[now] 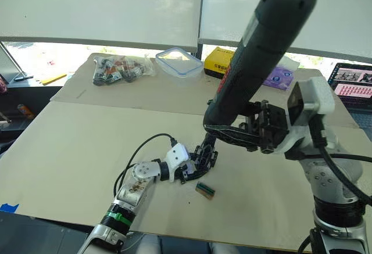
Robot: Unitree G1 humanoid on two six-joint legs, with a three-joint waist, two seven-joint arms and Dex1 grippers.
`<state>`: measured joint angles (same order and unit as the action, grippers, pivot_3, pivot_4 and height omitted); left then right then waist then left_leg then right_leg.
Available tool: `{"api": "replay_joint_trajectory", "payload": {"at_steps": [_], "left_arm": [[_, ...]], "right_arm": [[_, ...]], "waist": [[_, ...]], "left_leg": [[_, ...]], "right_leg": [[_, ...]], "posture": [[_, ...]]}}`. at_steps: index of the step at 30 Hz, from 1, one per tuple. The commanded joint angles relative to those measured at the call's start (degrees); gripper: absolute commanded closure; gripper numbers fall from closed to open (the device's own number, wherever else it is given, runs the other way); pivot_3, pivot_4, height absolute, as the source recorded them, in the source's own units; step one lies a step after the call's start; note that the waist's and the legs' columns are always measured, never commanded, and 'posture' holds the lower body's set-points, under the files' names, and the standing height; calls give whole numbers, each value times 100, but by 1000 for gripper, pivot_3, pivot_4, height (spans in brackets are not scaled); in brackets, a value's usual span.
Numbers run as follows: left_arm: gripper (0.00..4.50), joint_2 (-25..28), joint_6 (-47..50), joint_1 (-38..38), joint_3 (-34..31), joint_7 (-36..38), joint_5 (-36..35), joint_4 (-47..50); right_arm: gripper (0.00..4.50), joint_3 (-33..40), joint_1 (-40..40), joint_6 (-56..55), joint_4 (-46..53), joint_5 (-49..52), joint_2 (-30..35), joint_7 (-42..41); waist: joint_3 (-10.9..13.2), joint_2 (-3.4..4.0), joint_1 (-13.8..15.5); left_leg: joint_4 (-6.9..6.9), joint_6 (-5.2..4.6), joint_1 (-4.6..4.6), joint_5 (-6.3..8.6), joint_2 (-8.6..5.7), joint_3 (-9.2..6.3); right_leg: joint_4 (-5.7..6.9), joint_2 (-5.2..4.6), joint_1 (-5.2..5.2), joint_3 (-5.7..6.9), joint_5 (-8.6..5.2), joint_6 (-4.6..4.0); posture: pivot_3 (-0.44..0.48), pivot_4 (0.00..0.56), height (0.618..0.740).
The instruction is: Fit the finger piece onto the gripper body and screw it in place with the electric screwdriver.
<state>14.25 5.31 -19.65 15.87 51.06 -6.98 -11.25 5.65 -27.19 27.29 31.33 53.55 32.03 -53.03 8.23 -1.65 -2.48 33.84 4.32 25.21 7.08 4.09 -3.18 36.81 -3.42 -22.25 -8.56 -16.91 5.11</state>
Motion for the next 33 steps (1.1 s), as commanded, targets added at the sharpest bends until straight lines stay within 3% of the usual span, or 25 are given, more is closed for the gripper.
{"api": "replay_joint_trajectory", "payload": {"at_steps": [1,5,8,12,16,22,29,33], "left_arm": [[28,49,102,193,59,-46,68,-157],[28,361,-144,378,-105,48,30,144],[28,949,-45,805,-657,337,-436,774],[28,1641,-64,1474,-1749,1097,-1700,1413],[28,2353,63,1931,-2375,1670,-2181,1537],[28,2838,180,2138,-2849,2050,-2524,1619],[28,3028,216,2396,-2845,2499,-2690,2021],[28,2925,-9,2416,-2880,2500,-2600,1921]], "right_arm": [[2594,342,-143,98,401,570,168,86],[2594,730,-461,502,493,1320,658,500],[2594,1496,-52,1246,-152,1453,1940,45],[2594,1921,944,1867,-1200,660,3543,-890],[2594,1662,1536,2288,-1992,-30,4361,-1173],[2594,-21,1482,2988,-2713,-1428,4900,-752],[2594,-1493,430,3287,-3610,-2615,4482,-762],[2594,-1897,173,3243,-3906,-3018,4309,-891]], "waist": [[0,1,-9],[4,0,-29],[14,-9,-29],[36,-14,-25],[113,19,-4],[132,20,-18],[164,66,-64],[169,74,-70]], "left_leg": [[0,0,0,0,0,0],[-2,0,0,0,0,2],[-10,0,1,0,0,3],[-22,-1,-3,1,5,12],[-9,0,6,1,7,27],[-13,4,13,4,6,39],[-7,4,90,3,5,49],[-8,3,106,1,6,45]], "right_leg": [[0,0,0,-1,0,0],[-1,0,-3,-4,0,-1],[-3,-1,-6,-5,1,-5],[-6,-7,-11,-6,0,-38],[-4,-14,-36,-10,-7,-29],[-5,-18,-92,-17,-7,-30],[15,-17,-143,-25,4,-28],[31,-9,-174,-25,20,1]], "posture": [[0,150,740],[0,150,740],[0,150,740],[0,150,740],[0,150,740],[0,150,740],[0,150,740],[0,150,740]]}}
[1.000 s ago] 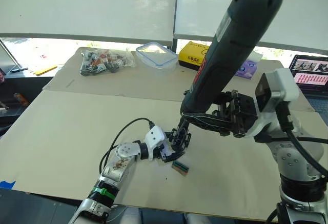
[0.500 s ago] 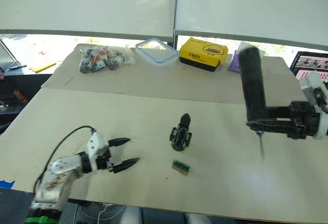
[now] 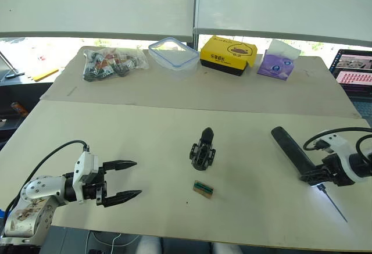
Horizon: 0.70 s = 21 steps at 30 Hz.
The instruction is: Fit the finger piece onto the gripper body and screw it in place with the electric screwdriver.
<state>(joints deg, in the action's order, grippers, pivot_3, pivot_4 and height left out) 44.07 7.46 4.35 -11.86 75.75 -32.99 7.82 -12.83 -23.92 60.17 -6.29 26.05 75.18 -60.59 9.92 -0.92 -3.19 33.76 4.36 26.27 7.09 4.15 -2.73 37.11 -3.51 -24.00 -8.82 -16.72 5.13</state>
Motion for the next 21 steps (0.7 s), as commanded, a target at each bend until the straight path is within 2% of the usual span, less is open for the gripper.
{"api": "replay_joint_trajectory", "payload": {"at_steps": [1,5,7,11,14,16,18,21], "left_arm": [[28,-91,-284,44,-113,27,16,-17],[28,-179,-555,151,-68,53,171,-241],[0,-49,-327,156,-23,166,123,-342],[0,14,-395,147,-157,155,183,-530],[0,11,-615,192,-267,-10,371,-670],[0,42,-748,212,-364,-168,523,-777],[0,24,-942,197,-444,-435,726,-875],[0,68,-1382,145,-540,-838,1179,-1029]], "right_arm": [[2594,-94,-133,-115,-254,-372,-40,-152],[2594,-11,70,-475,-617,-637,-182,-167],[1571,114,226,-824,-678,-686,-103,-340],[162,767,547,-1381,-730,-682,44,-306],[39,1560,922,-1943,-808,-563,117,-359],[39,2613,1444,-3265,-692,-257,-83,-1069],[39,3512,1838,-4388,-403,186,-552,-1828],[39,4289,2203,-5694,311,717,-1624,-2231]], "waist": [[0,-1,3],[-4,-32,5],[-5,-52,8],[-4,-59,67],[-4,-57,63],[-4,-50,65],[-5,-46,43],[-4,-74,25]], "left_leg": [[1,0,0,0,0,0],[12,0,-1,0,0,-1],[21,1,-3,0,0,-2],[55,4,-3,-2,0,-2],[58,4,-3,-2,-1,-1],[52,3,-3,-3,0,-1],[41,2,-12,-3,0,-5],[13,2,-76,-2,10,-10]], "right_leg": [[-1,0,1,0,0,1],[-9,0,2,2,-1,-1],[-9,0,1,3,-11,-13],[-8,-2,13,2,-7,-12],[-7,-3,15,1,-6,-12],[-1,-2,39,1,-4,-9],[1,2,47,4,6,14],[-7,11,103,12,8,32]], "posture": [[0,150,740],[0,150,740],[0,150,740],[0,150,740],[0,150,740],[0,150,740],[0,150,740],[0,150,740]]}}
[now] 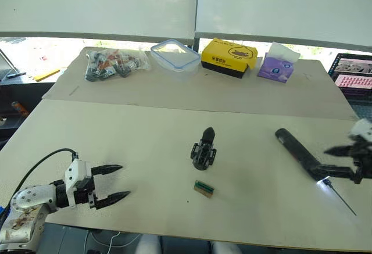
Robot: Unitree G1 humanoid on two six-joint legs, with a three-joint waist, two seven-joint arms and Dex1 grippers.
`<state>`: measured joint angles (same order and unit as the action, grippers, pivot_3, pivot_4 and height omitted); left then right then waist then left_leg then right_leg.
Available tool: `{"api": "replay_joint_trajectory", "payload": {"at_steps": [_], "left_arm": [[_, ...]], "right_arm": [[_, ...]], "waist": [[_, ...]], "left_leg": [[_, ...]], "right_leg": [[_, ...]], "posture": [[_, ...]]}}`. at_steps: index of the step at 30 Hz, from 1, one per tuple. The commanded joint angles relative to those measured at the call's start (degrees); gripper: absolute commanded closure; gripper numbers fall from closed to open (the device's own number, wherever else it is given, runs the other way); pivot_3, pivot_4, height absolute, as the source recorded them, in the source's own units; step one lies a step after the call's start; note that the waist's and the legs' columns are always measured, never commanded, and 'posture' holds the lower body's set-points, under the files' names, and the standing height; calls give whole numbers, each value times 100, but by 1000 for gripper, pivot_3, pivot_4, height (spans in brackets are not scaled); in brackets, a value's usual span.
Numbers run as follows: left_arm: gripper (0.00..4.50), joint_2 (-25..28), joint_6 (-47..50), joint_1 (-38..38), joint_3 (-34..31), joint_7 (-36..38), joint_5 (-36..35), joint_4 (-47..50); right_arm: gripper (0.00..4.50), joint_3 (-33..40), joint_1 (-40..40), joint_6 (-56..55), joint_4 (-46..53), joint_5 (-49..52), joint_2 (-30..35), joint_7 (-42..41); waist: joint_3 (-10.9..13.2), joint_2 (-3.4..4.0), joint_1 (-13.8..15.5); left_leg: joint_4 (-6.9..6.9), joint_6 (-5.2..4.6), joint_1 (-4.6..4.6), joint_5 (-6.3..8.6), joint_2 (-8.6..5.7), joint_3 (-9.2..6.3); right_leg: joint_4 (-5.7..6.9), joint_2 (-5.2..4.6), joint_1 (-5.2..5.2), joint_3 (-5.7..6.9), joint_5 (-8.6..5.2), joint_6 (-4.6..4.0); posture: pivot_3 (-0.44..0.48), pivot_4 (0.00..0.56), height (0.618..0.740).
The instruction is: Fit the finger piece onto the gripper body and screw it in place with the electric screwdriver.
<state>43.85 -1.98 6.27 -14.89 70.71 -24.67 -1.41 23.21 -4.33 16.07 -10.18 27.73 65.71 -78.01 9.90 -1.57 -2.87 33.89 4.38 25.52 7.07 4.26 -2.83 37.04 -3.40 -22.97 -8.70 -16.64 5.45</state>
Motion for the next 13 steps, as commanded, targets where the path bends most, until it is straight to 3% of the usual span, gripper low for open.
{"api": "replay_joint_trajectory", "payload": {"at_steps": [1,7,13], "left_arm": [[0,123,-479,-54,-290,-465,439,-170],[0,132,-718,-24,-395,-624,498,-357],[0,-38,-722,49,-351,-946,488,-71]], "right_arm": [[39,706,447,-1709,955,605,-952,-758],[39,249,986,-3072,1230,252,-1780,-1176],[39,-84,595,-3672,594,-57,-2087,-835]], "waist": [[1,-13,-7],[-1,-15,13],[-4,-18,-17]], "left_leg": [[-2,1,-13,0,3,-8],[12,3,-30,0,-2,0],[8,4,-44,0,1,2]], "right_leg": [[-2,4,23,8,-4,-3],[-12,-6,53,2,-20,-40],[-10,-4,62,3,-19,-44]], "posture": [[0,150,740],[0,150,740],[0,150,740]]}}
